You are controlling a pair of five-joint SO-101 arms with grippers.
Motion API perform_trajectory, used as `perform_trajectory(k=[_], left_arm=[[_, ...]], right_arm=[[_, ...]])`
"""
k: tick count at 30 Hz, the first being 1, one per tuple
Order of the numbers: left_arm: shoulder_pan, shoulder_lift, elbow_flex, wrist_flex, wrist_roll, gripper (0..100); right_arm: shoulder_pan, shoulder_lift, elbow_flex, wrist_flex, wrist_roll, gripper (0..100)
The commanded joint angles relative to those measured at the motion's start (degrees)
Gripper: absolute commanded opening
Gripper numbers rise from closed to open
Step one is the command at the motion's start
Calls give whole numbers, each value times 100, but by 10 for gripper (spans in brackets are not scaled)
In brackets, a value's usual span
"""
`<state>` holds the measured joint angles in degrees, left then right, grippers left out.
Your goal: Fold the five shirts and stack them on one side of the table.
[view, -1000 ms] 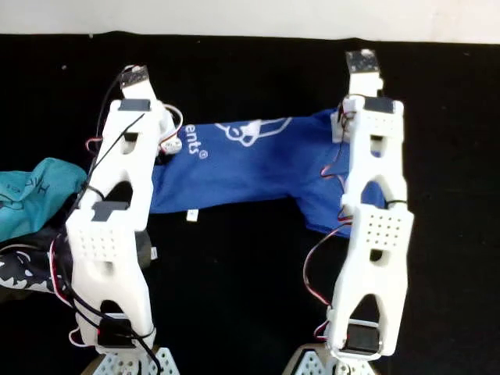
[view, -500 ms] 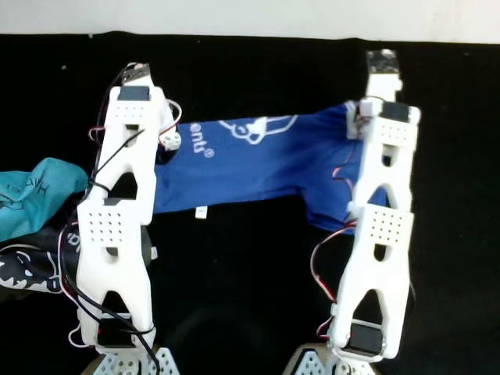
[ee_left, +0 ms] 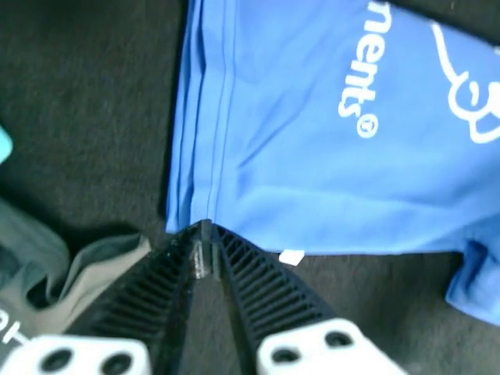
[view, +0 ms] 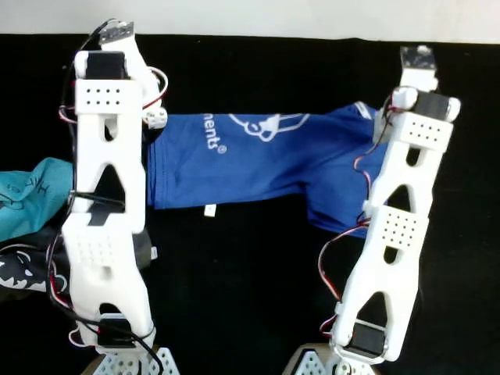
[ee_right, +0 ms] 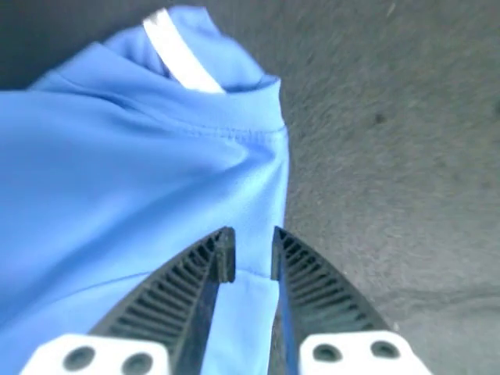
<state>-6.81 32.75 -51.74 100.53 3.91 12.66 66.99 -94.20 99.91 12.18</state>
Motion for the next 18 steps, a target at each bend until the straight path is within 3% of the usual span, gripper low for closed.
perform_trajectory(k=[1,6,13,18], left_arm=[[-13,-989,866,70,53,8],[-31,-2360,2774,-563,53,8],[-40,-3969,6703,-3244,26,8],[-40,-4145,8321,-4932,26,8]], right_arm=[[-22,-840,-602,127,-308,91],[-198,-1622,347,145,-431,91],[-382,-3679,4013,110,-413,91],[-514,-4725,5886,-356,-404,91]])
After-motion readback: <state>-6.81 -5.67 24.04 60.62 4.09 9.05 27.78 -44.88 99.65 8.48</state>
